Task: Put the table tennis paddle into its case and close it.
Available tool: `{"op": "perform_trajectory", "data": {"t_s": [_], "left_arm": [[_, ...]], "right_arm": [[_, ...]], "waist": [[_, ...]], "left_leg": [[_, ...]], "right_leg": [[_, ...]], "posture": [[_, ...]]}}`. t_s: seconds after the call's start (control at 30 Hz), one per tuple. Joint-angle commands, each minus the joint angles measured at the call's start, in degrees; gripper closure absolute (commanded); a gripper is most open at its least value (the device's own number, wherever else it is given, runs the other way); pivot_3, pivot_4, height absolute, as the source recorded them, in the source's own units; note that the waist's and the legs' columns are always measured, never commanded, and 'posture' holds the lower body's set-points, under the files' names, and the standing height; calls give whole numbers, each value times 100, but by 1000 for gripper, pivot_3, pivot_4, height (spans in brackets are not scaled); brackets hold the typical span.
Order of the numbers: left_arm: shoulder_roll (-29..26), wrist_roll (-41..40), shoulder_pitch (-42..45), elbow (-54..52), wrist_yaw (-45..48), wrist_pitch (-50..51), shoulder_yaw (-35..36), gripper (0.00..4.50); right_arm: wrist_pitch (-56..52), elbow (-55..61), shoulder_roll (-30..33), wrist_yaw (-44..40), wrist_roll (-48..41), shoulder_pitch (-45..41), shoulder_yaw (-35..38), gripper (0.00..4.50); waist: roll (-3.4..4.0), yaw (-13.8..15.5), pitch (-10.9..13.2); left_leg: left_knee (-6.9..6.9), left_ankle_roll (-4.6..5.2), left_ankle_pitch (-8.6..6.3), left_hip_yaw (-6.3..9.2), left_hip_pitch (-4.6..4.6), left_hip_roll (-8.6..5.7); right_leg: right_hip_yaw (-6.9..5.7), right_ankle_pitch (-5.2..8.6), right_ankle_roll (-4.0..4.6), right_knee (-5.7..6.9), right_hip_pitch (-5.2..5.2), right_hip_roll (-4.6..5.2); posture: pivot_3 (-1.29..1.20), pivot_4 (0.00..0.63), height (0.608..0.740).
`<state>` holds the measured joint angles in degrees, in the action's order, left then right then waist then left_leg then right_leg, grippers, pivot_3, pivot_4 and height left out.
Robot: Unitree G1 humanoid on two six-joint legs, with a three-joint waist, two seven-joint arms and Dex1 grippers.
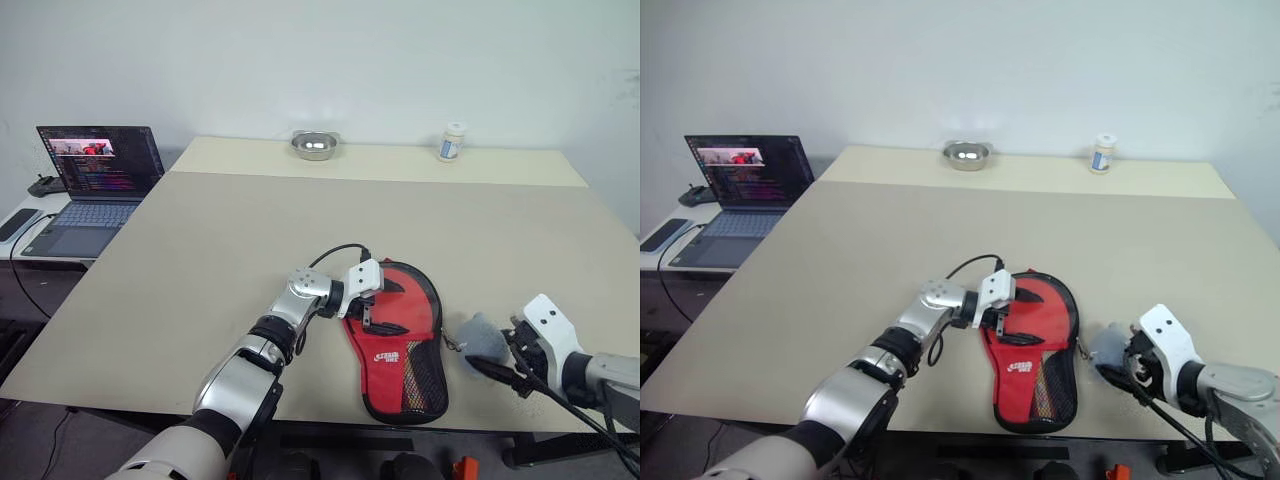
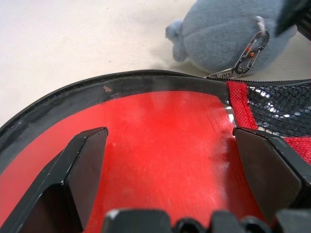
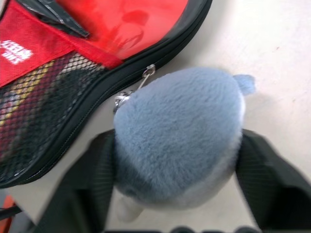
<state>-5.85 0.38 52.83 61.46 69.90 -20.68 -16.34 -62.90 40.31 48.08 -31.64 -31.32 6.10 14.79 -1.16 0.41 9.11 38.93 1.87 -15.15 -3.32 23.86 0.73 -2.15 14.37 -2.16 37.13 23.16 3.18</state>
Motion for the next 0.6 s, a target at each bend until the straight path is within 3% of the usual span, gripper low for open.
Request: {"op": "perform_trajectory", "data": {"t_s": [0.03,0.13,0.27,0.4,0.6], "left_arm": [[-57,336,-210,292,-31,-5,-143,0],[-41,349,-268,361,75,-62,-183,0],[42,363,-314,455,195,-54,-228,0],[167,357,-278,646,96,96,-173,0],[344,397,-251,818,-39,249,-142,0]], "right_arm": [[82,99,258,29,200,17,6,2348],[59,181,595,-82,287,2,-79,3282],[32,244,1024,-318,255,-143,-150,4071],[-118,461,1576,-872,60,154,191,4274],[-197,1485,1824,-1461,-90,1566,651,4283]], "waist": [[1,0,-2],[-1,0,-11],[-1,0,-26],[1,29,-31],[-11,154,-68]], "left_leg": [[0,0,0,-1,0,0],[1,0,0,-2,-1,-1],[1,0,0,0,-2,1],[-1,0,0,0,0,0],[-2,1,-2,8,3,-8]], "right_leg": [[0,-1,1,0,0,0],[-1,-1,1,0,-1,1],[-2,0,0,0,-2,1],[-2,0,2,-5,-4,1],[-15,-1,4,-17,-17,9]], "posture": [[0,150,740],[0,150,740],[0,150,740],[0,150,740],[0,150,740]]}}
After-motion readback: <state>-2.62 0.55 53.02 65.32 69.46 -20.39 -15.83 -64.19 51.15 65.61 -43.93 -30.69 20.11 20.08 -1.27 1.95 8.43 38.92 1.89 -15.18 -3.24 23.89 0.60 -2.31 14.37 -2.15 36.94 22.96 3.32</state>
